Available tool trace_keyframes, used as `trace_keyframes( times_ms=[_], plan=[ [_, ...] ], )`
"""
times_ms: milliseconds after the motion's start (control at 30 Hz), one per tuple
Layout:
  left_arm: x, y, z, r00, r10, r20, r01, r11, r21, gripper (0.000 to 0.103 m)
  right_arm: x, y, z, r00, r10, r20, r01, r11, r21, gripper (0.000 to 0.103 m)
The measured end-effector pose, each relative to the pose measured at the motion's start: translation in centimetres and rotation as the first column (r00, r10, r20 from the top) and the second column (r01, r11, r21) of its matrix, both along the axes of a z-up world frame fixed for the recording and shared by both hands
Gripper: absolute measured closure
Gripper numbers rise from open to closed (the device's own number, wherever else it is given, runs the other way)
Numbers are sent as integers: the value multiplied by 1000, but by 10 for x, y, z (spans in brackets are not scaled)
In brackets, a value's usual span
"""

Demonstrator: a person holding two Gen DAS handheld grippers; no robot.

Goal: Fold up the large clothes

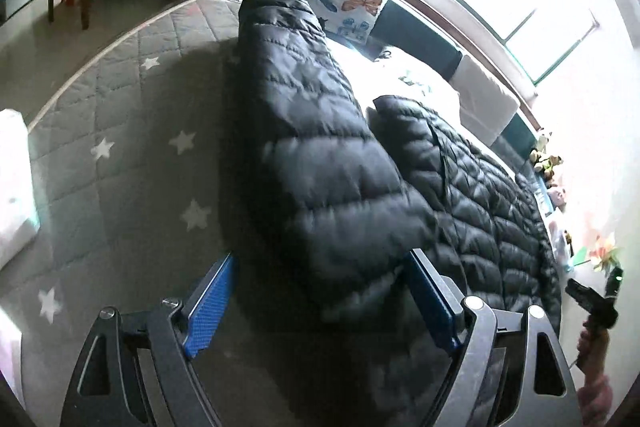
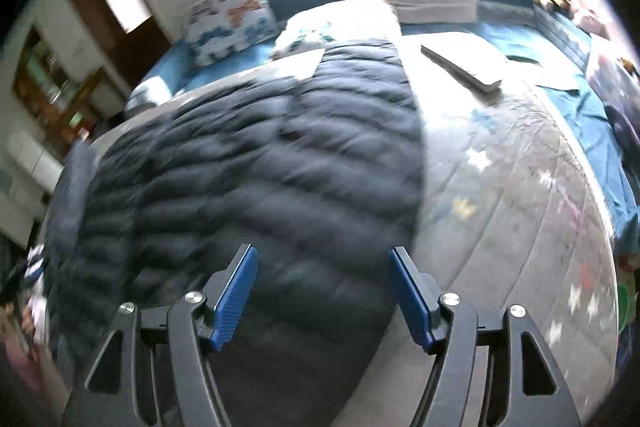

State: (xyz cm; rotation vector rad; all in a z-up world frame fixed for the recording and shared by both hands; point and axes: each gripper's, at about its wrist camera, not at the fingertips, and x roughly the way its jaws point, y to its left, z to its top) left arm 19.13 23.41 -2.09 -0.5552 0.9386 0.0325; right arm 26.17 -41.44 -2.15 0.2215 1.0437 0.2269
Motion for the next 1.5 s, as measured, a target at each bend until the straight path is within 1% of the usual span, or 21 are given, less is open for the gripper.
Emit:
trace_keyframes(
  times_ms=[133, 233, 333, 400, 467, 500, 533, 567, 600, 700, 767, 933, 967, 1000, 1067, 1133, 1267, 1367, 1433, 1467, 1500],
  plan=[
    [25, 11, -11, 1000, 14, 6, -14, 998, -55, 13, 42, -33, -28, 994, -105, -37, 109, 987, 115, 29],
    [36, 20, -19, 999, 38, 10, -37, 995, -88, 13, 63, -48, -46, 989, -134, -63, 144, 972, 185, 29],
    [46, 26, -29, 998, 62, -6, -62, 992, -109, 13, 80, -51, -64, 989, -121, -87, 141, 949, 283, 29],
    [53, 31, -37, 997, 71, -19, -73, 991, -117, 13, 88, -46, -67, 992, -107, -69, 124, 939, 321, 29],
    [58, 33, -42, 996, 80, -32, -83, 990, -113, 13, 90, -39, -65, 994, -100, -52, 112, 941, 321, 29],
    [59, 33, -43, 996, 83, -33, -86, 990, -112, 13, 93, -34, -63, 994, -101, -45, 110, 947, 303, 35],
    [60, 33, -44, 996, 85, -33, -88, 990, -106, 13, 95, -31, -62, 994, -99, -41, 107, 955, 277, 46],
    [62, 32, -45, 996, 86, -33, -89, 991, -97, 13, 98, -31, -60, 994, -101, -36, 107, 962, 253, 75],
    [63, 31, -44, 996, 86, -31, -88, 993, -82, 13, 98, -30, -57, 992, -118, -45, 125, 972, 199, 85],
    [67, 24, -43, 998, 61, -20, -61, 998, -20, 15, 83, -45, -38, 989, -149, 19, 144, 977, 159, 91],
    [69, 21, -42, 998, 56, -21, -56, 998, 8, 16, 68, -54, -18, 983, -166, 79, 157, 981, 113, 92],
    [69, 22, -46, 997, 63, -37, -63, 998, -5, 16, 19, -83, 21, 948, -254, 194, 263, 964, -24, 92],
    [70, 23, -48, 997, 61, -40, -62, 998, -12, 16, 14, -88, 19, 944, -269, 191, 280, 959, -37, 92],
    [70, 23, -49, 997, 63, -35, -63, 998, -12, 15, 7, -96, 11, 946, -287, 151, 297, 954, -47, 92],
    [71, 24, -49, 997, 66, -43, -67, 997, -23, 14, 9, -110, -14, 955, -295, 23, 295, 955, -32, 91],
    [71, 27, -49, 996, 66, -53, -68, 996, -52, 14, 7, -122, -32, 948, -311, -65, 310, 950, -31, 89],
    [65, 41, -48, 994, 85, -64, -90, 993, -78, 13, -1, -119, -20, 943, -331, -37, 328, 943, -65, 84],
    [64, 47, -49, 994, 92, -55, -97, 990, -107, 13, -10, -95, 2, 962, -272, 13, 271, 951, -148, 82],
    [67, 45, -50, 995, 80, -54, -85, 992, -97, 13, -20, -69, 16, 979, -202, 38, 206, 967, -153, 77],
    [71, 43, -49, 996, 67, -55, -71, 994, -79, 13, -22, -57, 20, 984, -169, 48, 174, 973, -154, 69],
    [74, 40, -49, 998, 51, -49, -54, 996, -71, 20, -26, -45, 25, 989, -132, 62, 140, 978, -153, 56]
  ],
)
